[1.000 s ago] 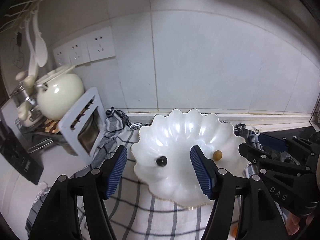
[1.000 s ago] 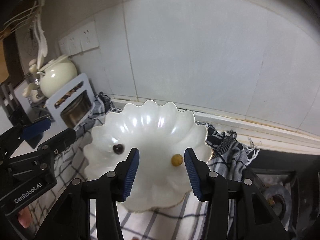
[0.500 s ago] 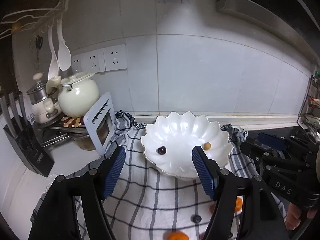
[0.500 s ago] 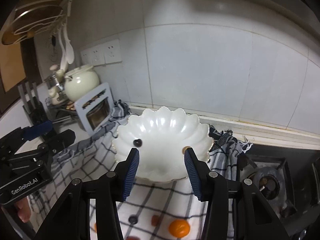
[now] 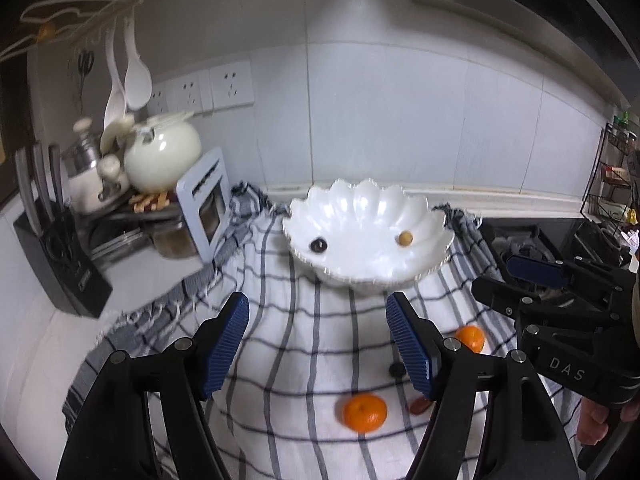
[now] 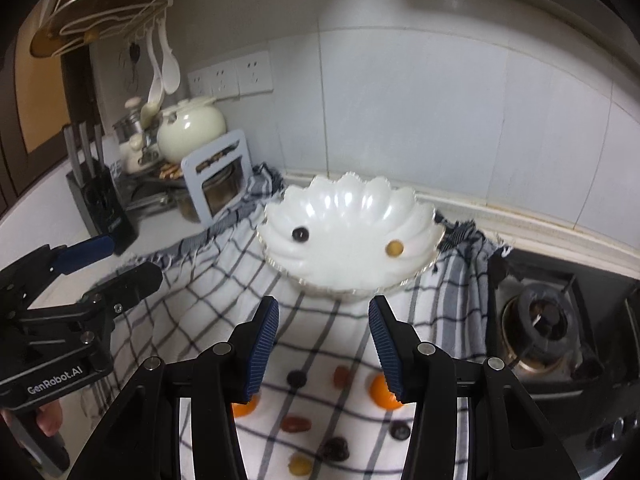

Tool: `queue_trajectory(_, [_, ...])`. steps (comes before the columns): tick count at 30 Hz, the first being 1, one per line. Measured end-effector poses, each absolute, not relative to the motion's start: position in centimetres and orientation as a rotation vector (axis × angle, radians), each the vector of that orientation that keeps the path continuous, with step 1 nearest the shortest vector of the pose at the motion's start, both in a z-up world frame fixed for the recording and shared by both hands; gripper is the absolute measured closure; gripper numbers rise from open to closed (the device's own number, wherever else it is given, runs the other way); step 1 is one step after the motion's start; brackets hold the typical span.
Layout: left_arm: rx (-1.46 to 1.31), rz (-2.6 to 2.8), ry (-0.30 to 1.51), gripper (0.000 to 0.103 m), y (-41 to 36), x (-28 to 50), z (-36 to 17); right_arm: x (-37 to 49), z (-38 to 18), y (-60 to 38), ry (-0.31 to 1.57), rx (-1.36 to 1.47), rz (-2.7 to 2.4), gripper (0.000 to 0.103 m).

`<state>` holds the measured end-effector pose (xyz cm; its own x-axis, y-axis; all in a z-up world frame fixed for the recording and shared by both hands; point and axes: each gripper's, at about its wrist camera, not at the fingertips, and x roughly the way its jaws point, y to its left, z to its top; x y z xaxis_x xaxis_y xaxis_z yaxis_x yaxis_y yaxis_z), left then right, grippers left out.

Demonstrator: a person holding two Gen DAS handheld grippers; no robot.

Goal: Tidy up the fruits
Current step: 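Grasp the large mandarin with the left gripper while the right gripper grasps a dark plum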

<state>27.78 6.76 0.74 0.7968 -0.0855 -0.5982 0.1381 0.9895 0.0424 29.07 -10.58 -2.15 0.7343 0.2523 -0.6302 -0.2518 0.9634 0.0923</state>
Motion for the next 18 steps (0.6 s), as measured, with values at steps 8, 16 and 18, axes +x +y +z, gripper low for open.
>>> queue_trajectory(8, [0.105, -0.109, 0.697, 0.032, 7.2, 27.1, -1.8, 28.1, -4.8, -9.8, 0.770, -0.014, 0.274, 0.055])
queue_trajectory(16, [0.113, -0.116, 0.752, 0.032, 7.2, 26.2, -4.7, 27.0, -8.2, -9.8, 0.861, -0.003, 0.260, 0.055])
queue_trajectory(18, [0.109, -0.124, 0.774, 0.032, 7.0, 25.9, -5.6, 26.7, -8.9, -9.9, 0.874, -0.009, 0.252, 0.055])
